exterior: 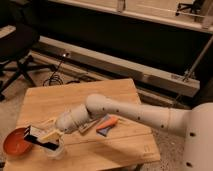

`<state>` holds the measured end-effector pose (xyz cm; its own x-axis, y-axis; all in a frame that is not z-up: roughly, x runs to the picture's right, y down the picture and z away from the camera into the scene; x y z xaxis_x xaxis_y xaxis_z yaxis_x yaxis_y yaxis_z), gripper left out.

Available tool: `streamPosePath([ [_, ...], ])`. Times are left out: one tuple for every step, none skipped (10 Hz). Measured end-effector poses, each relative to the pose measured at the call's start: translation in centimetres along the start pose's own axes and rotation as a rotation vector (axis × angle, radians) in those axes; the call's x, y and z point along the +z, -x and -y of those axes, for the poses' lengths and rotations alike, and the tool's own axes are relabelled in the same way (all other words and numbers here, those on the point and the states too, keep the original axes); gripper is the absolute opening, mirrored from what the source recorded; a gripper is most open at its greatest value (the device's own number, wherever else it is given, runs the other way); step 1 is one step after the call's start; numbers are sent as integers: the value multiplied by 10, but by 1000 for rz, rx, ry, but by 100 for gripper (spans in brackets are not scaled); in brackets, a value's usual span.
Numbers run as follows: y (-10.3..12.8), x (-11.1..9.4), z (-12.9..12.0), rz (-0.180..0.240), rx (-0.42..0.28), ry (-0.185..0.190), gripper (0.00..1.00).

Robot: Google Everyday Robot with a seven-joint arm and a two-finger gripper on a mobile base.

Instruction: Place the eraser in the ceramic cup

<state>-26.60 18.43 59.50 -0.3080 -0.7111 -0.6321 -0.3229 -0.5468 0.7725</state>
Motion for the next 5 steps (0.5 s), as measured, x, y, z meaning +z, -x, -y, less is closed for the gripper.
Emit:
streamPosePath([
  [2, 0, -1, -1, 3, -6, 0],
  [3, 0, -2, -1, 4, -8, 0],
  [4, 0, -3, -1, 5, -12, 0],
  [5, 0, -4, -2, 5, -14, 0],
  [7, 0, -5, -4, 5, -19, 0],
])
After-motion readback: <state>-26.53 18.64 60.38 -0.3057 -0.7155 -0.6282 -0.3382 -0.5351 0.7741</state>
